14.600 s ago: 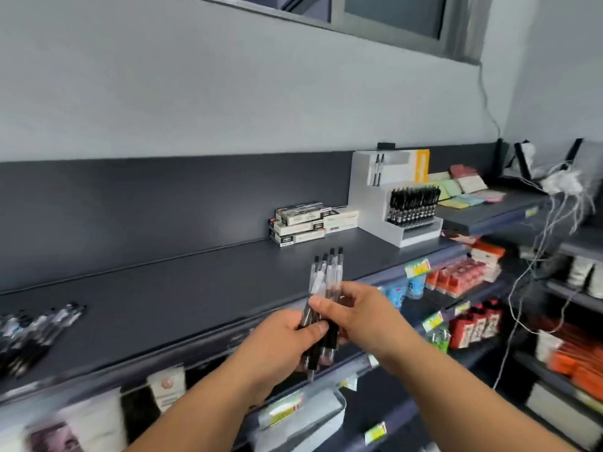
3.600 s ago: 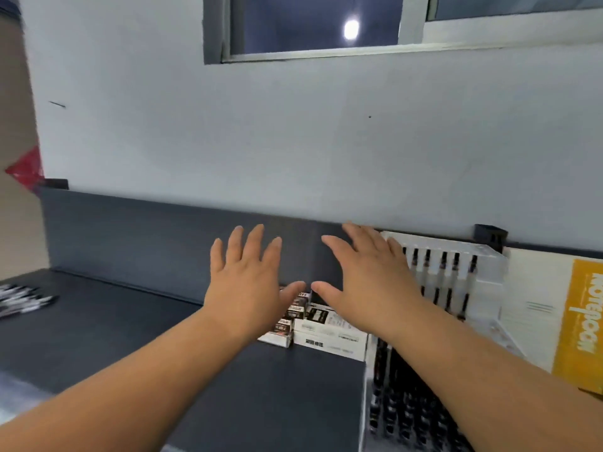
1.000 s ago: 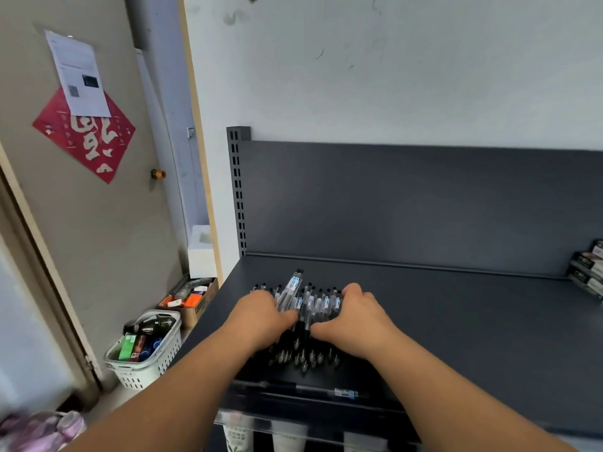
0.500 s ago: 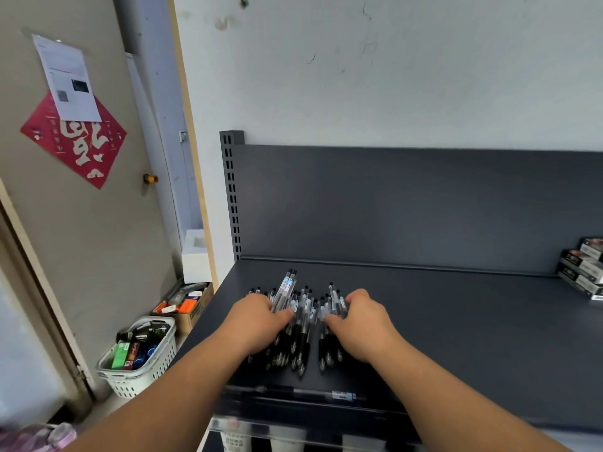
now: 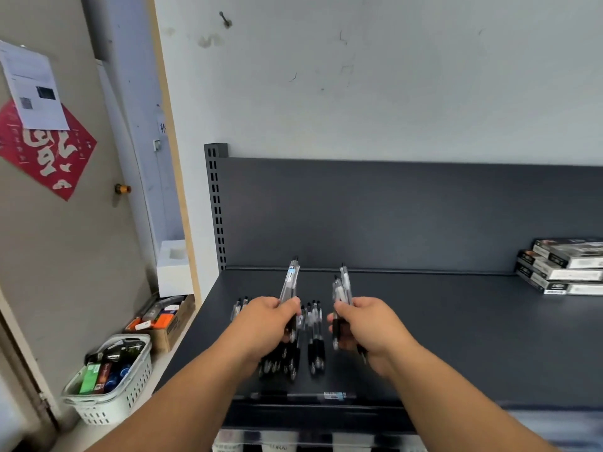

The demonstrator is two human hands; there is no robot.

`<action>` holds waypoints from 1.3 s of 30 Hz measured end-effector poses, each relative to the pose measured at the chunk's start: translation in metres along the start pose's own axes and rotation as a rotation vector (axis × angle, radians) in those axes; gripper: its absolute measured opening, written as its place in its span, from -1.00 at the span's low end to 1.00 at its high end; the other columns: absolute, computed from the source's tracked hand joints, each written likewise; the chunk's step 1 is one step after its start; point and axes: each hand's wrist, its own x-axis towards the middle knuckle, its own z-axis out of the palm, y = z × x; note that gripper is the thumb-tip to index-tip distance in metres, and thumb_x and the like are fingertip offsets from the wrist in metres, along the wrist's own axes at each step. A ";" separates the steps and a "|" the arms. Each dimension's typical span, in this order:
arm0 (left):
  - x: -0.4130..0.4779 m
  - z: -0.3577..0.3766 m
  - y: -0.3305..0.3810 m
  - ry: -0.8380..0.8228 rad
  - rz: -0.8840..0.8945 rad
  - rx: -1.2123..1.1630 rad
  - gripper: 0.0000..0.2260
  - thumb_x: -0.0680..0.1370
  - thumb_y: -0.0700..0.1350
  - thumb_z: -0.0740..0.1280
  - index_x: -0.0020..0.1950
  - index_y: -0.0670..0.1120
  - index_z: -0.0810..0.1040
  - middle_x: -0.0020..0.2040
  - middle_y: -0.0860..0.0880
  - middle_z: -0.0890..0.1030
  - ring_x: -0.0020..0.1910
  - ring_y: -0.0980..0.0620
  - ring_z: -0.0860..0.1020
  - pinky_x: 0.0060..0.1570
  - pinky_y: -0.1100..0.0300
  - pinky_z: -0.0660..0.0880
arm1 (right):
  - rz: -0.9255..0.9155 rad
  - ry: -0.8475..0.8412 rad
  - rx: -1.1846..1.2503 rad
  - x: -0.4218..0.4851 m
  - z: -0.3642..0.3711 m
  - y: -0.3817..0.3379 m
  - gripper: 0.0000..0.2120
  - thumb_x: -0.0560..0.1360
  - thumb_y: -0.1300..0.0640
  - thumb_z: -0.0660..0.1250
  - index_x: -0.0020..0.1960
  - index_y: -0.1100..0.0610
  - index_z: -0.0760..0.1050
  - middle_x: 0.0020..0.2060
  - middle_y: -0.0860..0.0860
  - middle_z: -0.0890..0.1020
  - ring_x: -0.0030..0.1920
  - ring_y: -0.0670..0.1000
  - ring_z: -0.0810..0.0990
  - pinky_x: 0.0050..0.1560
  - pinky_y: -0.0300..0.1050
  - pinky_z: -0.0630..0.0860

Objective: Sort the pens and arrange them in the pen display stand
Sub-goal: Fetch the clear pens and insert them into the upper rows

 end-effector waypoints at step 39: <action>-0.291 0.513 0.172 -0.658 0.053 -0.548 -0.84 0.63 -0.15 0.23 0.12 -0.07 0.58 -0.06 -0.05 0.72 -0.07 -0.04 0.69 0.03 0.04 0.60 | -0.278 0.549 -0.449 -0.292 -0.516 0.071 -0.78 0.55 0.06 0.33 -0.16 0.17 0.65 -0.26 0.17 0.64 -0.27 0.11 0.58 -0.12 0.06 0.55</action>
